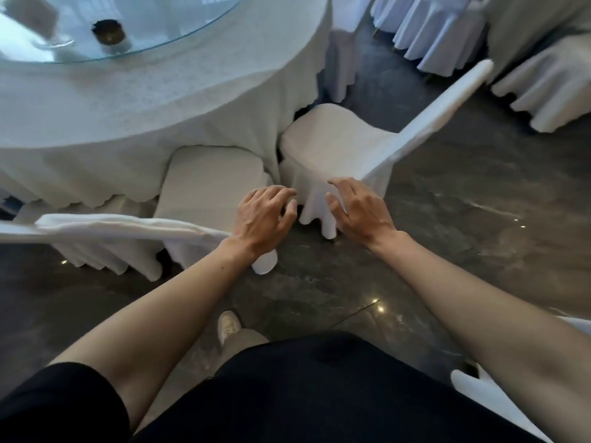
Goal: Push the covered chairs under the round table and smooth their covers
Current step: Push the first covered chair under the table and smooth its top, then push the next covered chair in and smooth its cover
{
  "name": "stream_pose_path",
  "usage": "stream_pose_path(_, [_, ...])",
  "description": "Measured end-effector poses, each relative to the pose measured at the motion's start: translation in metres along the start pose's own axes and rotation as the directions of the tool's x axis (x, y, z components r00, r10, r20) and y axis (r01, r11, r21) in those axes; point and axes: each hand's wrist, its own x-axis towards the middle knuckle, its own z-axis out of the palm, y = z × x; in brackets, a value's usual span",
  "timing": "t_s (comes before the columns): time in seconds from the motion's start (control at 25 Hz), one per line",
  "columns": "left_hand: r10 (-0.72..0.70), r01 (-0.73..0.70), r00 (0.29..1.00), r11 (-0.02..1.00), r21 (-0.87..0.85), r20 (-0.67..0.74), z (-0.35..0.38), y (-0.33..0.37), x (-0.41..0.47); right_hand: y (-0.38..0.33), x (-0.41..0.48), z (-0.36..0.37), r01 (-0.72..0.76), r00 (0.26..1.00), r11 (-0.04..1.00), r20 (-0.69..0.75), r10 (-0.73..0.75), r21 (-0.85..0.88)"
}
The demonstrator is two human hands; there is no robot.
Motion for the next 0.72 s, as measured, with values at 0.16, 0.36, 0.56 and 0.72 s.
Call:
stream_pose_path(0.16, [0.101,-0.099,0.994,0.994,-0.039,0.039,0.04,0.088,0.045,0.084,-0.033,-0.057,-0.118,0.991,0.993,-0.064,0.117,-0.007])
stream_pose_path(0.36, [0.205,-0.203,0.977,0.978,-0.039,0.059,0.082,0.158,0.111,0.165,-0.045,-0.102,-0.189,0.972,0.981,-0.149,0.181,-0.04])
stream_pose_path(0.56, [0.216,-0.212,0.975,0.974,-0.08,0.05,0.136,0.197,0.181,0.248,-0.023,-0.12,-0.195,0.975,0.979,-0.123,0.186,-0.062])
stream_pose_path(0.72, [0.124,-0.122,0.992,0.986,-0.117,0.01,0.175,0.214,0.247,0.316,0.024,-0.131,-0.162,0.985,0.984,-0.07,0.156,-0.078])
